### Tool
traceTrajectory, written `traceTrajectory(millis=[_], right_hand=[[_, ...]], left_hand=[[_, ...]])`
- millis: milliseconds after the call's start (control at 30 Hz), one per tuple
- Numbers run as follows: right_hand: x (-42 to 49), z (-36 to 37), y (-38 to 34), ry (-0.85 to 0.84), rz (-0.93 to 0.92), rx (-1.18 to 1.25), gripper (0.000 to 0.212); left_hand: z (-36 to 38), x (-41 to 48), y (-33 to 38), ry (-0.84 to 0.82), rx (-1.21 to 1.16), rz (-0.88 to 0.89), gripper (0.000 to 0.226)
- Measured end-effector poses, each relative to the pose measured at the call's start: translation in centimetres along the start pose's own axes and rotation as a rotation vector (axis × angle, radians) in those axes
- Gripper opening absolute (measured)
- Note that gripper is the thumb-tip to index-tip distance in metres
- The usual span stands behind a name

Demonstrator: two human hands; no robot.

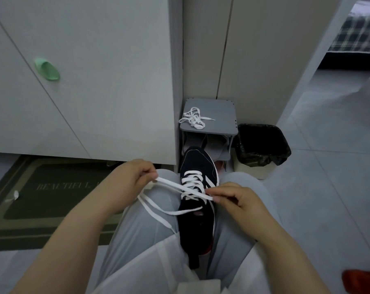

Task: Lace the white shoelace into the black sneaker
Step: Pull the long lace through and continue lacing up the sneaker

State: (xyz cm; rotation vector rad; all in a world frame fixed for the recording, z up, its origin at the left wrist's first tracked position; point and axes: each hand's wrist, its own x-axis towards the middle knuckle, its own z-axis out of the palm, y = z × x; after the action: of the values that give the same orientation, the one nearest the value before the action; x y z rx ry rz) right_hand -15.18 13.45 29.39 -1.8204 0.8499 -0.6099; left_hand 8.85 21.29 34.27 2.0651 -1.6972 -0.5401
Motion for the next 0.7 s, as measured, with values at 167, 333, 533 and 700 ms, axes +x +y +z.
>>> traceTrajectory(millis=[167,333,533,700], right_hand=[[0.2,1.3,-0.8,0.03,0.063,0.127,0.038],[0.6,4.3,-2.7,0.072,0.087,0.264,0.025],[1.0,5.5,-2.1,0.264,0.186,0.172,0.019],[1.2,6.2,-2.3,0.222,0.191,0.252,0.018]], left_hand=[[1.1,-0.9,-0.5,0.102,0.159,0.053,0.021],[3.6,-0.8,3.1,-0.141,-0.116,0.254,0.033],[4.5,-0.8,1.4,-0.095,-0.12,0.112,0.018],[5.6,-1.4,1.6,-0.032,-0.205,0.146,0.013]])
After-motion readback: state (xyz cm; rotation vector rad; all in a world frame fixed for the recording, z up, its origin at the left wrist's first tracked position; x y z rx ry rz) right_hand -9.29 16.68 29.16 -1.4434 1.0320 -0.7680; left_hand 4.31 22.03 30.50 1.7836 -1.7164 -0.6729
